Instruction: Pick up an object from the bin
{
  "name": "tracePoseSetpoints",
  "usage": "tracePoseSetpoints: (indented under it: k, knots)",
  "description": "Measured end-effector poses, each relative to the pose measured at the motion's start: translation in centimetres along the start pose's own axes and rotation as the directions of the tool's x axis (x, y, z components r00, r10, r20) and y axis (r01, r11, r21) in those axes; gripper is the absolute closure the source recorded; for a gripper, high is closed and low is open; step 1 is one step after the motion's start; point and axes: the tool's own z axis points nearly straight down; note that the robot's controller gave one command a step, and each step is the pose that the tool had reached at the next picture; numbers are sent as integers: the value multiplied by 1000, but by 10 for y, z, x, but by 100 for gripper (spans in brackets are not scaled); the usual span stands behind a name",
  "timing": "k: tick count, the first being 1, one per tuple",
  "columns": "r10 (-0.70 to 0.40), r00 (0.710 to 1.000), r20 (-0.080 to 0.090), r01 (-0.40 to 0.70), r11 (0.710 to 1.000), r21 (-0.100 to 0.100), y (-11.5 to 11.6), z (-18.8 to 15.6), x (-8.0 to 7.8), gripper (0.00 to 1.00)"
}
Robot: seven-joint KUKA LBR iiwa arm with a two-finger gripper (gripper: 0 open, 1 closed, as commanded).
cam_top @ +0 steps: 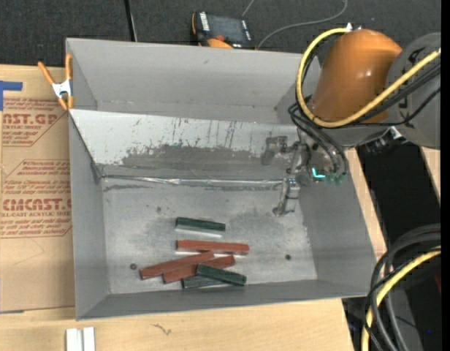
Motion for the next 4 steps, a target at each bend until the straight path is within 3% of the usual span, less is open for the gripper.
tracePoseSetpoints:
  k: [1,2,3,4]
  knots:
    - [111,994,-1,-111,994,-2,42,52,46,0]
    - [111,994,-4,-111,994,2,88,149,81,0]
    - [114,993,28,-114,993,-4,88,142,73,100]
    - [274,962,8,-274,962,-3,85,98,71,100]
